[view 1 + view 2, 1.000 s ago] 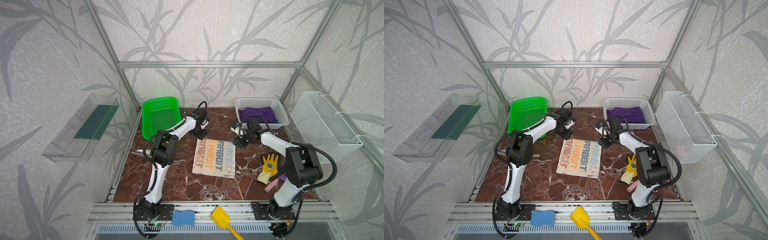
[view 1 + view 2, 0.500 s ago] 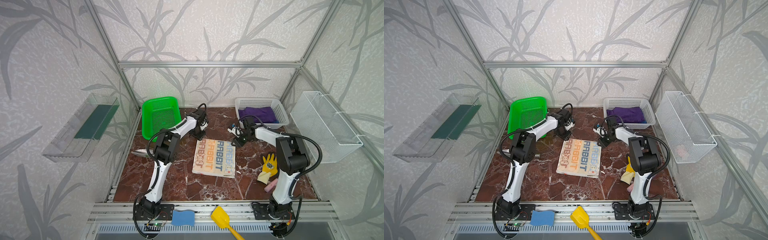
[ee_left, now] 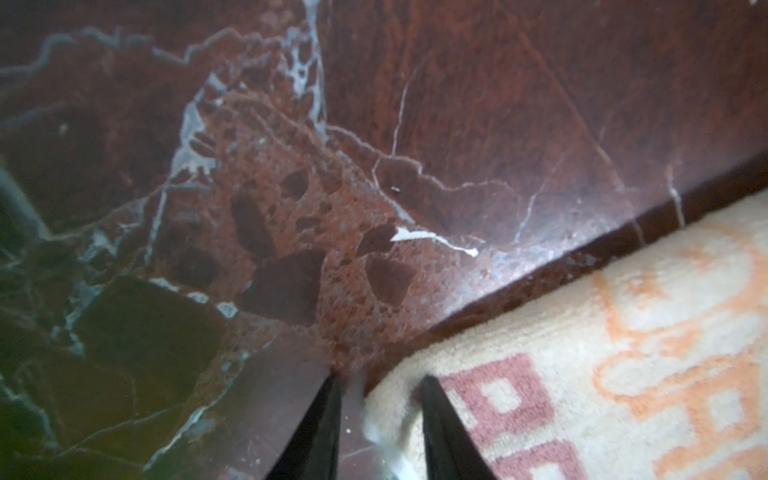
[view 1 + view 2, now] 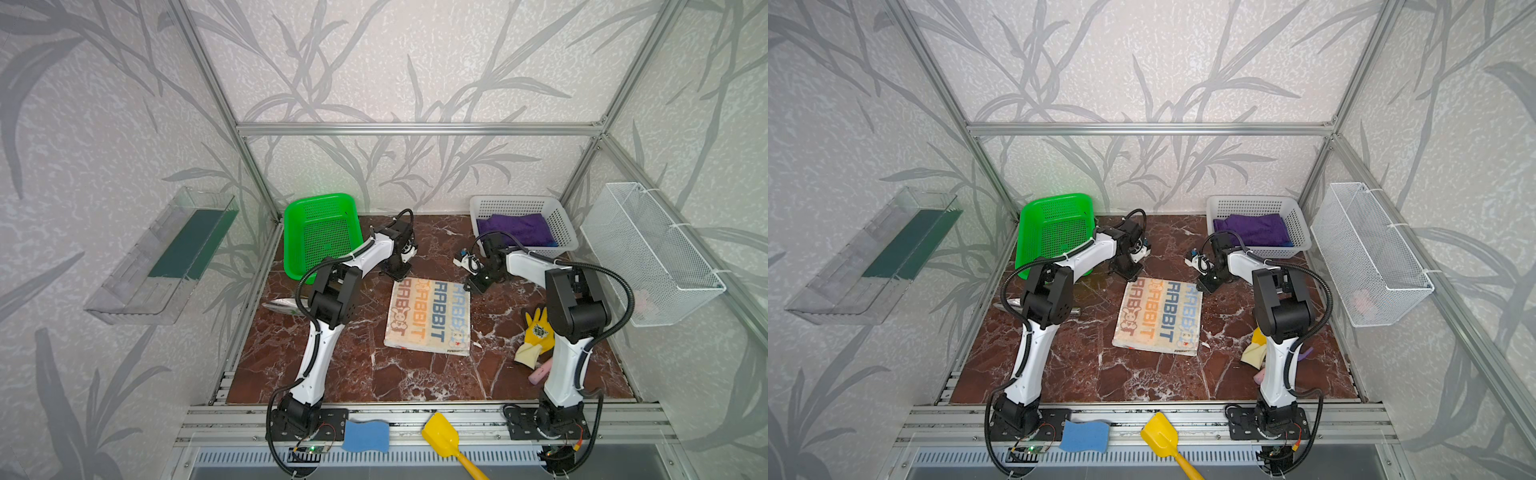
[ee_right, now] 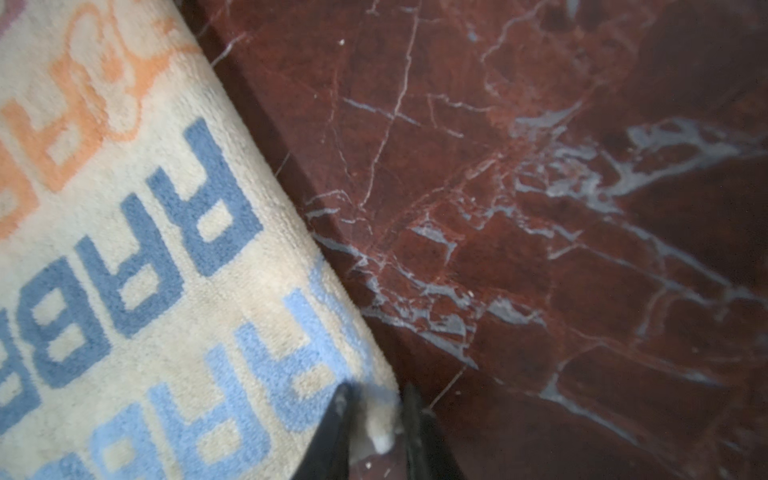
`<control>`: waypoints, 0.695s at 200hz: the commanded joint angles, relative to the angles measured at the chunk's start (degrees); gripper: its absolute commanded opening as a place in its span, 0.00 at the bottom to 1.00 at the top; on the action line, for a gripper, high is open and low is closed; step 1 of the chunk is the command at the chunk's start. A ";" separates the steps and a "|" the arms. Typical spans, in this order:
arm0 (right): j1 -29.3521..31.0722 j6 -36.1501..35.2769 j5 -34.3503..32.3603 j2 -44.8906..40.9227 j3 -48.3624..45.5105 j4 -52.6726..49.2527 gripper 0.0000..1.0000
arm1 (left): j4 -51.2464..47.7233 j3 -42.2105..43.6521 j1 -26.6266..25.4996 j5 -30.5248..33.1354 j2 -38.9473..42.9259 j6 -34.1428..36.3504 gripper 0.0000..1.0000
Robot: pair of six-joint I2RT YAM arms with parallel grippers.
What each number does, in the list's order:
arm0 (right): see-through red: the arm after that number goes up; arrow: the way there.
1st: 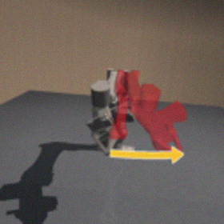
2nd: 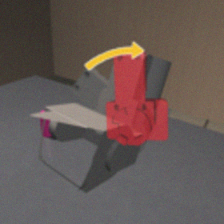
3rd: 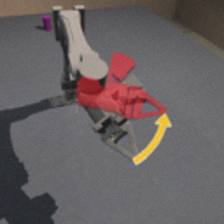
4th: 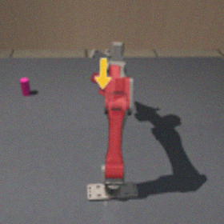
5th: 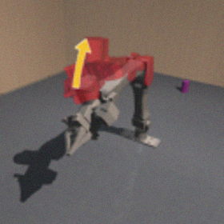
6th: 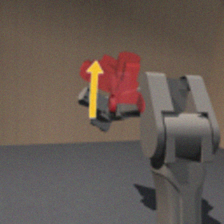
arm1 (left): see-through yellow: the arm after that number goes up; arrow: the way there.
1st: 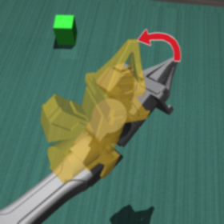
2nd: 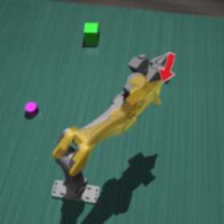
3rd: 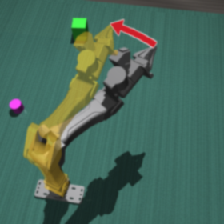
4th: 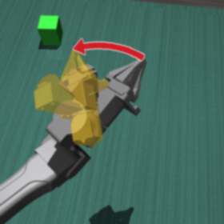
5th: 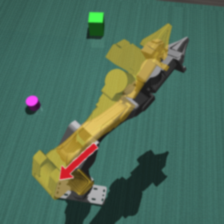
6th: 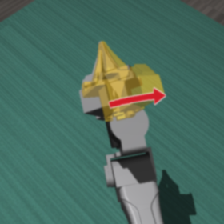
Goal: Fold and stack the towels
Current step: 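Reach both grippers to the towel's far corners and pinch them, then fold the far edge of the RABBIT towel toward the robot with both grippers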
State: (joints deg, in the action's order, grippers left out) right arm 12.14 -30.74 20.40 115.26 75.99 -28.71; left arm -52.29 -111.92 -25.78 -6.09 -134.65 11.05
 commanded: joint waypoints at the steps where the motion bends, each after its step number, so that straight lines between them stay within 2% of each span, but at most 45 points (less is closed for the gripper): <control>1: 0.51 -0.90 -0.28 1.61 1.01 -3.05 0.16 | -2.68 0.77 0.10 -0.18 -3.19 1.09 0.23; 22: 0.69 -1.07 -0.36 1.44 0.85 -3.02 0.12 | -3.18 0.51 0.03 -1.18 -3.68 0.90 0.08; 27: 0.69 -1.07 -0.32 1.41 0.79 -2.98 0.11 | -3.38 0.41 0.06 -1.56 -3.76 0.84 0.00; 54: 0.69 -1.25 -0.28 0.59 0.40 -2.25 0.05 | -3.51 0.80 0.07 -1.85 -3.44 0.34 0.00; 74: 0.69 -1.25 -1.11 -0.06 0.39 -1.93 0.00 | -2.07 2.56 0.15 0.34 -1.29 -1.47 0.00; 139: 0.65 -3.32 -0.12 -6.42 -0.31 3.24 0.00 | 6.82 10.94 0.24 6.32 12.51 -3.00 0.00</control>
State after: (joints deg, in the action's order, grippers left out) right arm 13.02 -32.05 20.23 113.47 76.14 -28.12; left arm -47.81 -102.96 -25.82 -4.54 -128.49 8.29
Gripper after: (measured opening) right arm 0.048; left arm 0.047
